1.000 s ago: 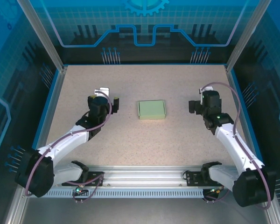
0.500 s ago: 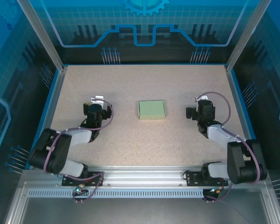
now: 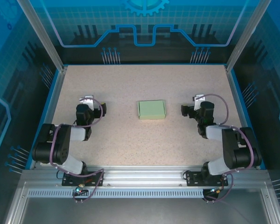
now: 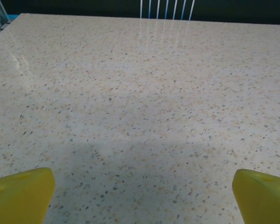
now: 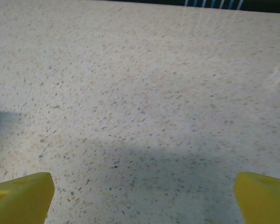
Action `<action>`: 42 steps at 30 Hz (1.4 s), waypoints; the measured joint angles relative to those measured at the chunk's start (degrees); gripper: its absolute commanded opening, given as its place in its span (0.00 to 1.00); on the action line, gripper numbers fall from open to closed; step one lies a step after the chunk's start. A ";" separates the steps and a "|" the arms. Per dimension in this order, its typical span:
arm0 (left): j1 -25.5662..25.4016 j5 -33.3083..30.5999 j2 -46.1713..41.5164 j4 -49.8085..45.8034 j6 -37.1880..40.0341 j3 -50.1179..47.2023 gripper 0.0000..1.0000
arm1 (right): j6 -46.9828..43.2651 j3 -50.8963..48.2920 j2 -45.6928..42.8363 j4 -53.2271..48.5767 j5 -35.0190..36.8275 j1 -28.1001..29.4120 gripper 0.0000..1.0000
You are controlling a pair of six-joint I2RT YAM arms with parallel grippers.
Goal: Fold the paper box
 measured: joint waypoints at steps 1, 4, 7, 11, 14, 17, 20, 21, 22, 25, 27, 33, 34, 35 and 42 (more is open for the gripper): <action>0.00 0.42 0.00 0.24 -0.13 0.00 0.99 | -0.33 -0.42 0.55 0.63 -0.26 0.24 1.00; 0.00 1.27 0.00 0.59 -0.35 0.00 0.99 | -1.05 -0.90 0.72 1.81 -1.11 0.63 1.00; 0.00 1.51 0.00 0.61 -0.37 0.00 0.99 | -1.25 -0.90 0.72 3.19 -1.46 0.61 1.00; 0.00 1.51 0.00 0.61 -0.39 0.00 0.99 | -1.25 -0.90 0.72 3.91 -1.68 0.61 1.00; 0.00 1.53 0.00 0.61 -0.39 0.00 0.99 | -1.25 -0.90 0.72 3.93 -1.70 0.61 1.00; 0.00 1.55 0.00 0.61 -0.39 0.00 0.99 | -1.27 -0.90 0.72 3.93 -1.70 0.59 1.00; 0.00 1.73 0.00 0.61 -0.39 0.00 0.99 | -1.27 -0.90 0.72 3.93 -1.70 0.59 1.00; 0.00 1.84 0.00 0.61 -0.39 0.00 0.99 | -1.27 -0.90 0.72 3.93 -1.70 0.59 1.00; 0.00 1.90 0.00 0.61 -0.39 0.00 0.99 | -1.27 -0.90 0.72 3.96 -1.70 0.59 1.00; 0.00 1.95 0.00 0.61 -0.39 0.00 0.99 | -1.27 -0.90 0.72 3.93 -1.70 0.59 1.00; 0.00 1.95 0.00 0.61 -0.39 0.00 0.99 | -1.27 -0.90 0.72 3.93 -1.70 0.59 1.00; 0.00 1.95 0.00 0.61 -0.39 0.00 0.99 | -1.27 -0.90 0.72 3.96 -1.70 0.59 1.00; 0.00 1.95 0.00 0.61 -0.42 0.00 0.99 | -1.27 -0.90 0.72 3.93 -1.70 0.59 1.00; 0.00 1.95 0.00 0.61 -0.42 0.00 0.99 | -1.27 -0.90 0.72 3.93 -1.70 0.59 1.00; 0.00 1.95 0.00 0.61 -0.42 0.00 0.99 | -1.27 -0.90 0.72 3.93 -1.70 0.59 1.00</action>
